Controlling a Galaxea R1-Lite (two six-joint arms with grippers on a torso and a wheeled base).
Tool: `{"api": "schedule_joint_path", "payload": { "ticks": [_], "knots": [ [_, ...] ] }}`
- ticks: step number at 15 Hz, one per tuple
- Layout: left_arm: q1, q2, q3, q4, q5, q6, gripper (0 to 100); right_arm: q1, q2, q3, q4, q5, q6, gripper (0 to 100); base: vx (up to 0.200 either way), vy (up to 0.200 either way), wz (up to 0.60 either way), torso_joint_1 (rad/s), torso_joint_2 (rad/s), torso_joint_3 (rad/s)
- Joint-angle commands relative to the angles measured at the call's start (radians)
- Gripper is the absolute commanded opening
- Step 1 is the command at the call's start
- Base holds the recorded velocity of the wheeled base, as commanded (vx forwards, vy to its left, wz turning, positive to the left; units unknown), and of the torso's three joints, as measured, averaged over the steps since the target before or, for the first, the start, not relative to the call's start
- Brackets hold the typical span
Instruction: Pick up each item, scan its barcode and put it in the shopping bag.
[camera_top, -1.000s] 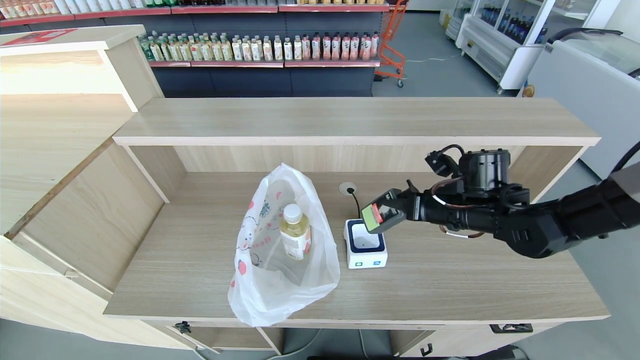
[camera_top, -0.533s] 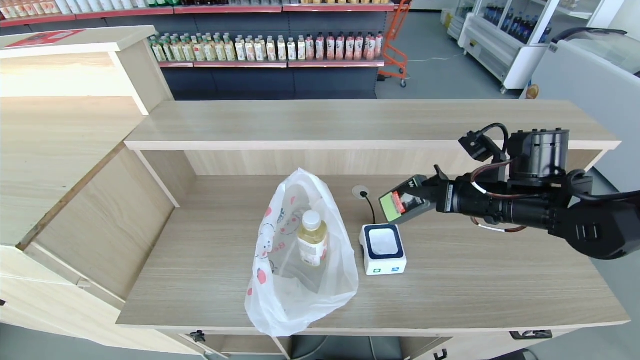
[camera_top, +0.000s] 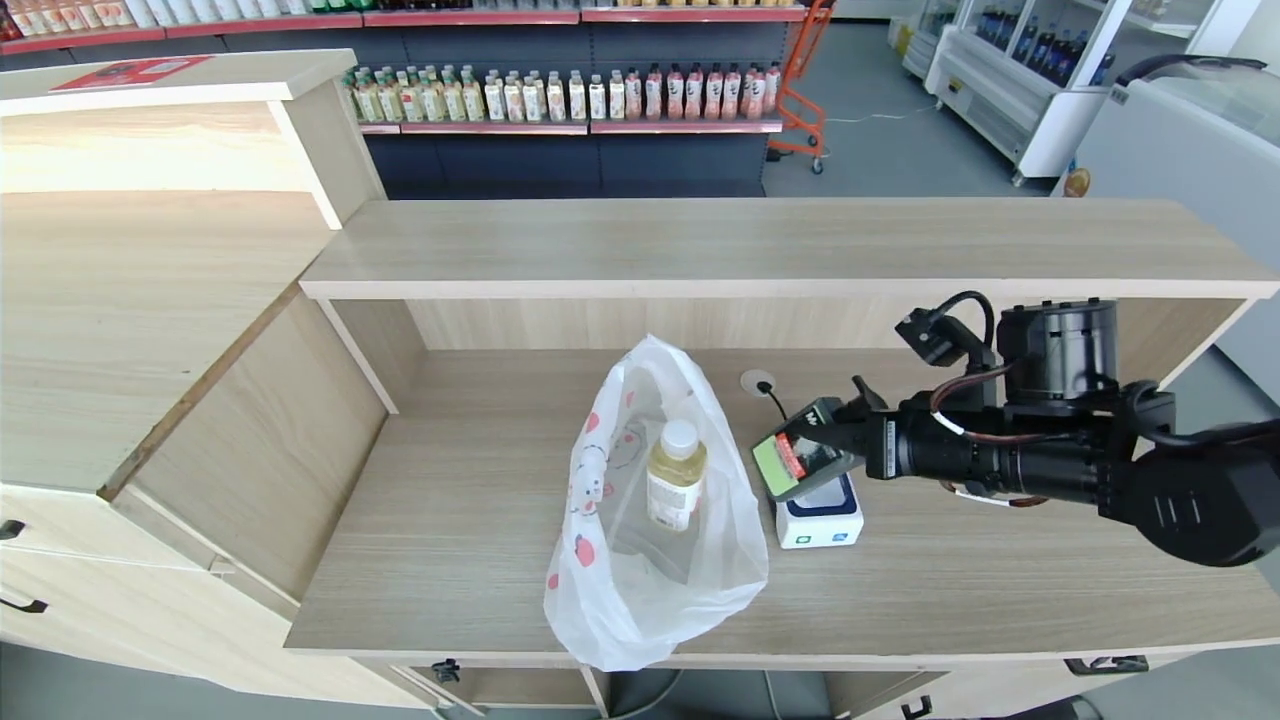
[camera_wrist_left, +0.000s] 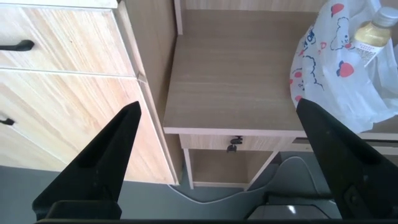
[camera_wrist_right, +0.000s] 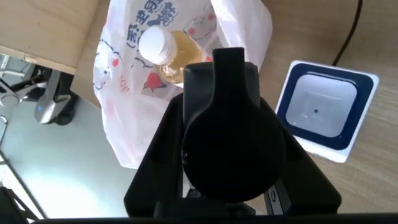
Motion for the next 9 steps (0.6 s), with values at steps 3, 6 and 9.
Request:
{"api": "schedule_joint_path", "payload": {
  "ticks": [3, 6, 9],
  "knots": [
    [0.0, 0.0, 0.0, 0.0, 0.001, -0.001, 100, 0.078, 0.047, 0.053, -0.009, 0.0, -0.058, 0, 0.0, 0.0, 0.0, 0.0, 0.0, 0.0],
    [0.0, 0.0, 0.0, 0.0, 0.001, -0.001, 100, 0.101, 0.15, 0.11, -0.091, 0.005, -0.263, 0, 0.0, 0.0, 0.0, 0.0, 0.0, 0.0],
    [0.0, 0.0, 0.0, 0.0, 0.001, -0.001, 100, 0.11, 0.26, 0.07, -0.154, 0.006, -0.36, 0, 0.0, 0.0, 0.0, 0.0, 0.0, 0.0]
  ]
}}
